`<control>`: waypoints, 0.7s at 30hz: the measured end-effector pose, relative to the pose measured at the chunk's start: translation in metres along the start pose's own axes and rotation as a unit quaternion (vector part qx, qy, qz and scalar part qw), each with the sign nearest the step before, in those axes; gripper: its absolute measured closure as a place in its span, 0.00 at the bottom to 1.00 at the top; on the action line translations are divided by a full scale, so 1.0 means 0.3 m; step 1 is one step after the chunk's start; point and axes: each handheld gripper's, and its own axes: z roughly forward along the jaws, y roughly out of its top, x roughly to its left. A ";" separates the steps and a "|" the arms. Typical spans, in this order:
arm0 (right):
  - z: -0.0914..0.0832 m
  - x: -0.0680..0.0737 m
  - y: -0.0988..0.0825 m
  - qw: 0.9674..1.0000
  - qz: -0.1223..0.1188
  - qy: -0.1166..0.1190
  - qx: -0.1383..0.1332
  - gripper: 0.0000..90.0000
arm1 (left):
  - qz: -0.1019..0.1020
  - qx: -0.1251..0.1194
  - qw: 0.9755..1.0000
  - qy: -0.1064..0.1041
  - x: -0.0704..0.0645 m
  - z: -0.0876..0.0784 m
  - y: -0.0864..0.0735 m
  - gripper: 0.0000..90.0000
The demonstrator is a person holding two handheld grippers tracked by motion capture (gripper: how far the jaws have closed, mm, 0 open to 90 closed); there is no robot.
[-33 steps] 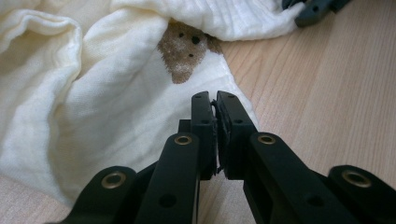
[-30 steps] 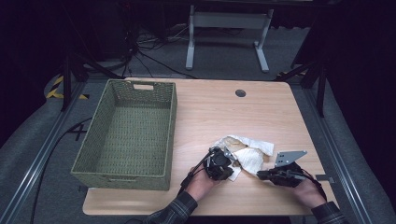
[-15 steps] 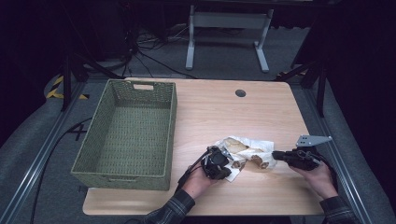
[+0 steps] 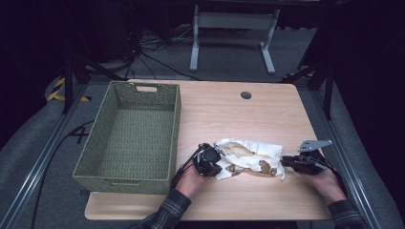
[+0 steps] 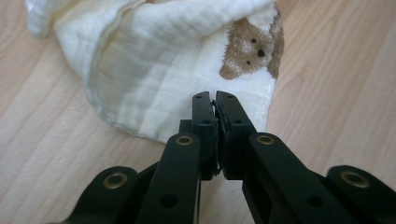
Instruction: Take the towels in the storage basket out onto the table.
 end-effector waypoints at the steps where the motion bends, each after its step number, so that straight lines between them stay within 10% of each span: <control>1: -0.010 0.004 0.002 1.000 0.000 0.004 -0.008 0.86 | -0.003 -0.001 1.000 0.000 -0.001 -0.003 0.000 0.95; 9: -0.018 0.075 -0.010 0.997 -0.031 0.069 -0.012 0.97 | 0.013 -0.035 0.999 -0.015 -0.041 -0.001 0.014 0.97; 21: 0.020 0.082 -0.024 0.996 -0.040 0.066 0.033 1.00 | 0.001 -0.014 1.000 -0.013 -0.036 0.020 0.004 0.99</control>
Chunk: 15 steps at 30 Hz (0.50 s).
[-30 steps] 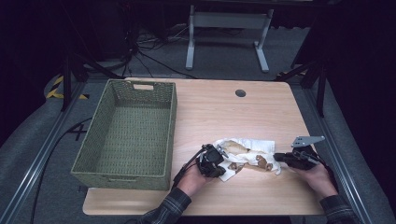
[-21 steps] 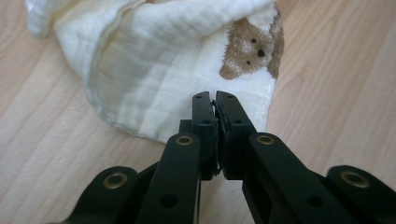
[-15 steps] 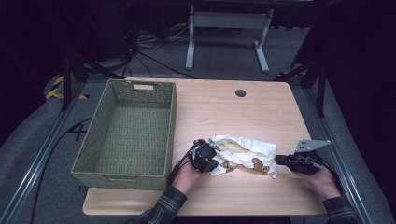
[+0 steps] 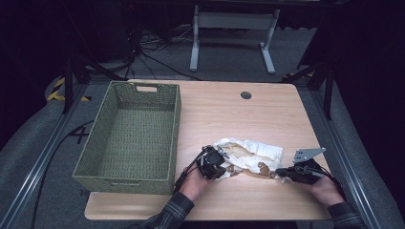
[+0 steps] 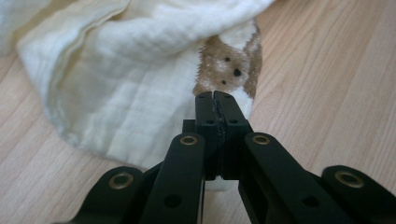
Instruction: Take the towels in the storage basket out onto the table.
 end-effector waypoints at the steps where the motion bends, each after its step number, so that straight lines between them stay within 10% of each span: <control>1: -0.007 -0.004 -0.005 1.000 0.003 -0.001 0.003 1.00 | -0.002 0.002 1.000 0.004 0.004 -0.003 -0.002 0.99; 10: -0.053 -0.038 -0.050 1.000 0.018 -0.017 0.008 1.00 | -0.013 0.010 0.999 0.047 0.030 -0.031 -0.021 1.00; 15: -0.055 -0.030 -0.050 1.000 0.008 -0.009 0.013 1.00 | -0.009 0.015 0.999 0.028 0.018 -0.033 -0.028 1.00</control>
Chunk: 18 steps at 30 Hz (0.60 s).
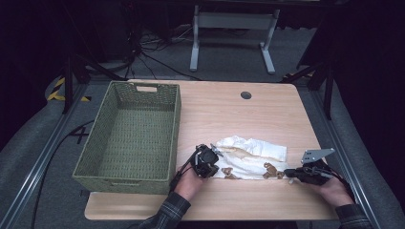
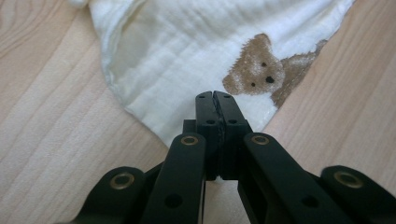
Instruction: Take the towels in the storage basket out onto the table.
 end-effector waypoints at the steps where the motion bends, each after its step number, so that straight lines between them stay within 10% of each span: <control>1: -0.001 0.002 -0.001 1.000 -0.002 0.004 0.000 1.00 | 0.002 -0.003 1.000 -0.001 -0.003 0.001 -0.003 1.00; 18: -0.024 0.086 -0.044 0.998 -0.028 0.054 0.007 1.00 | 0.015 -0.003 0.999 -0.047 -0.061 -0.025 -0.075 1.00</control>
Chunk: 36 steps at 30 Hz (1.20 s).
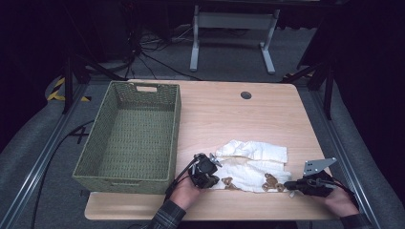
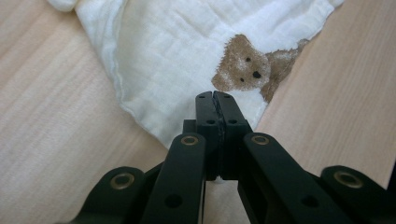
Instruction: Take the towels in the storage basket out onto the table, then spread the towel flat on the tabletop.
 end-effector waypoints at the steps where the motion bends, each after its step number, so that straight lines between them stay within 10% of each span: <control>1: 0.000 0.005 -0.002 1.000 -0.002 0.000 0.000 1.00 | -0.003 0.003 1.000 -0.002 -0.006 -0.002 -0.004 1.00; 20: -0.009 0.051 -0.029 1.000 -0.012 0.027 0.000 0.99 | 0.019 0.006 1.000 -0.002 -0.055 -0.025 -0.052 0.99; 36: -0.043 -0.030 0.063 0.996 0.000 -0.040 -0.076 0.77 | -0.003 -0.061 0.997 0.055 -0.020 -0.046 0.068 0.88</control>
